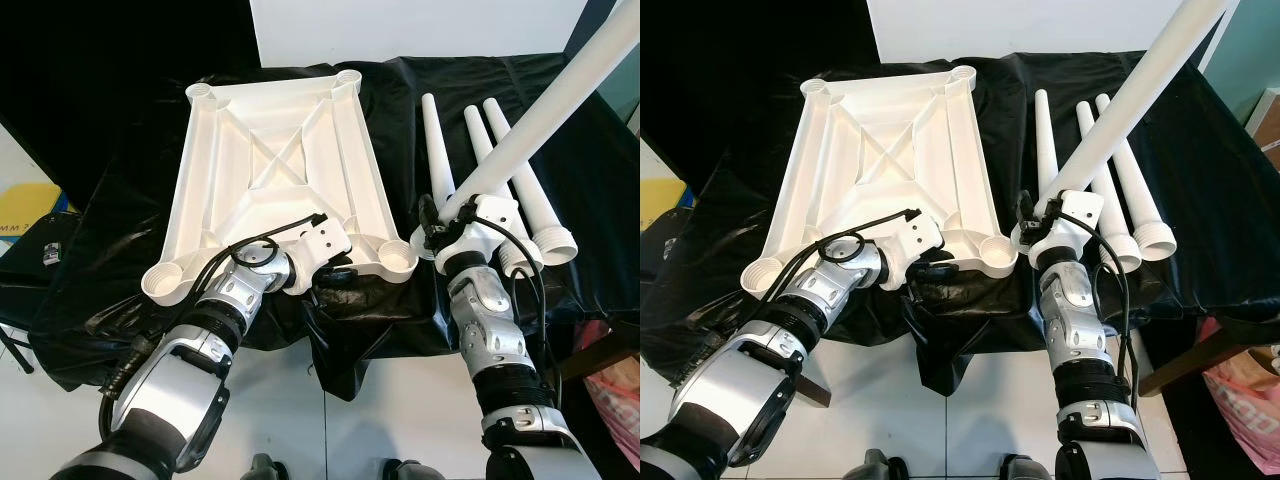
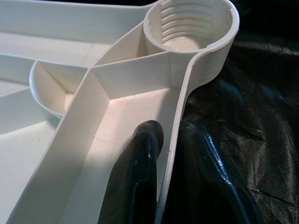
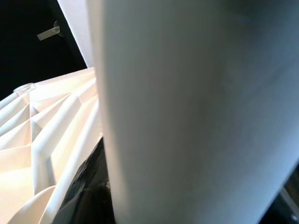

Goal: Building children table

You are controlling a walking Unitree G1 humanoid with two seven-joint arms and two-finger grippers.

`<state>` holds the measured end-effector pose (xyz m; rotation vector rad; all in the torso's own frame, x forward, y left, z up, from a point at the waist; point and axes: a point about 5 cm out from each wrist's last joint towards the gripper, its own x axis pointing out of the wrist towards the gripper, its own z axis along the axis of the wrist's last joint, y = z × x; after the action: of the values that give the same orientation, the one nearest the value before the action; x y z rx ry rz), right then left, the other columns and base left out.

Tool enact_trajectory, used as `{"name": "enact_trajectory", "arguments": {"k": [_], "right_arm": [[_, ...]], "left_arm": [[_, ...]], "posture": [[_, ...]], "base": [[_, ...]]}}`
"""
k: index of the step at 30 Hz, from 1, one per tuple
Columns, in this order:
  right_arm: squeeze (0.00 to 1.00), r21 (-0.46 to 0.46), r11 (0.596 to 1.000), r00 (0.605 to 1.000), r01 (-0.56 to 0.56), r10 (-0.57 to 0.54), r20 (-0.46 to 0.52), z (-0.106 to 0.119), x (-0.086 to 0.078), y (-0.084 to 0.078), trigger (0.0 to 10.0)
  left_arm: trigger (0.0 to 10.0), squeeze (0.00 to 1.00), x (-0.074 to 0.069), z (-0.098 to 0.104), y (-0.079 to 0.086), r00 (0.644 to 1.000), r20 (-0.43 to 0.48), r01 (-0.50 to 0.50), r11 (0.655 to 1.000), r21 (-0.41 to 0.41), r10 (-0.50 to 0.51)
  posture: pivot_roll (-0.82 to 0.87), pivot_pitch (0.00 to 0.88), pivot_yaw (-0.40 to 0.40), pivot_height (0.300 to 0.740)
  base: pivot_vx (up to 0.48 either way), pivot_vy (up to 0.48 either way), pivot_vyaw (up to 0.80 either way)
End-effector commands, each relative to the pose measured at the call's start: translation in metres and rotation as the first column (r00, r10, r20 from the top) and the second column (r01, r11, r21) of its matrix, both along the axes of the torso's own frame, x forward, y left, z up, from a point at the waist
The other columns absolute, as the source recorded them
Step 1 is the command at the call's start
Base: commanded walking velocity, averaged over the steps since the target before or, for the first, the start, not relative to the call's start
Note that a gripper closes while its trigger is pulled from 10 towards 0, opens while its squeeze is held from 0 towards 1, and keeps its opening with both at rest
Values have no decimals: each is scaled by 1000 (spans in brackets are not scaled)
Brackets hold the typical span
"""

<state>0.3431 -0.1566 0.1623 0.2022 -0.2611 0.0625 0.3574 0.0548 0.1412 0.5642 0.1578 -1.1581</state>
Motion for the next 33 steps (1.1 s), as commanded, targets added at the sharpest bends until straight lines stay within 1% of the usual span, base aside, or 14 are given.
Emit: {"name": "enact_trajectory", "arguments": {"k": [1, 2, 3, 4, 5, 9, 10, 12, 13, 20, 22, 26, 29, 33], "right_arm": [[0, -1, 1000, 1000, -15, 15, -1, 2, 2, 4, 10000], [0, -2, 1000, 1000, -18, 18, 0, 3, 3, 5, 10000], [0, -6, 1000, 1000, -28, 28, 4, 4, 3, 6, 10000], [0, -6, 1000, 1000, -28, 28, 4, 4, 3, 6, 10000], [0, -15, 999, 999, -39, 40, 10, 5, 3, 9, 10000], [0, -41, 996, 996, -80, 81, 26, 8, 4, 16, 10000], [0, -46, 995, 995, -92, 94, 27, 9, 3, 19, 10000], [0, -46, 995, 995, -92, 94, 27, 9, 3, 19, 10000], [0, -54, 991, 992, -123, 125, 32, 11, 3, 26, 10000], [0, -72, 988, 990, -136, 139, 39, 13, 2, 31, 10000], [0, -83, 986, 989, -143, 146, 35, 12, 1, 34, 10000], [0, -93, 985, 989, -145, 148, 30, 12, 1, 35, 10000], [0, -141, 981, 990, -132, 137, 27, 9, 2, 37, 10000], [0, -159, 975, 987, -158, 161, 5, 4, 2, 40, 10000]], "left_arm": [[10000, 0, -12, -14, -8, 996, -48, 78, 997, -1, -78], [10000, 0, -13, -15, -10, 996, -47, 79, 997, -5, -79], [10000, 353, -14, -16, -10, 995, -62, 80, 997, -17, -81], [10000, 353, -14, -16, -10, 995, -62, 80, 997, -17, -81], [10000, 1000, -15, -16, -11, 995, -75, 70, 997, -33, -72], [10000, 1000, -12, -10, -7, 999, -44, 28, 997, -75, -31], [10000, 0, -12, -6, -5, 999, -30, 20, 996, -88, -23], [10000, 0, -12, -6, -5, 999, -30, 20, 996, -88, -23], [10000, 0, -11, 3, 2, 1000, -2, -14, 991, -135, 14], [10000, 0, -11, 15, 12, 996, 21, -80, 975, -207, 87], [10000, 0, -14, 22, 21, 988, 38, -132, 954, -268, 147], [10000, 0, -16, 25, 24, 982, 57, -154, 942, -298, 178], [10000, 0, -24, 27, 29, 971, 53, -199, 907, -371, 235], [10000, 0, -32, 26, 31, 963, 30, -231, 882, -410, 266]], "posture": [[-88, 102, 56, 740], [-88, 102, 56, 740], [-86, 97, 54, 740], [-86, 97, 54, 740], [-84, 93, 49, 740], [-73, 91, 39, 740], [-70, 90, 36, 740], [-70, 90, 36, 740], [-64, 92, 30, 740], [-53, 92, 21, 740], [-44, 91, 13, 740], [-37, 90, 7, 740], [-17, 88, -6, 740], [-7, 88, -13, 740]], "base": [[0, 0, 0], [0, 0, 0], [0, 0, 0], [0, 0, 0], [0, 0, 0], [0, 0, 0], [0, 0, 0], [0, 0, 0], [0, 0, 0], [0, 0, 0], [0, 0, 0], [0, 0, 0], [0, 0, 0], [0, 0, 0]]}}
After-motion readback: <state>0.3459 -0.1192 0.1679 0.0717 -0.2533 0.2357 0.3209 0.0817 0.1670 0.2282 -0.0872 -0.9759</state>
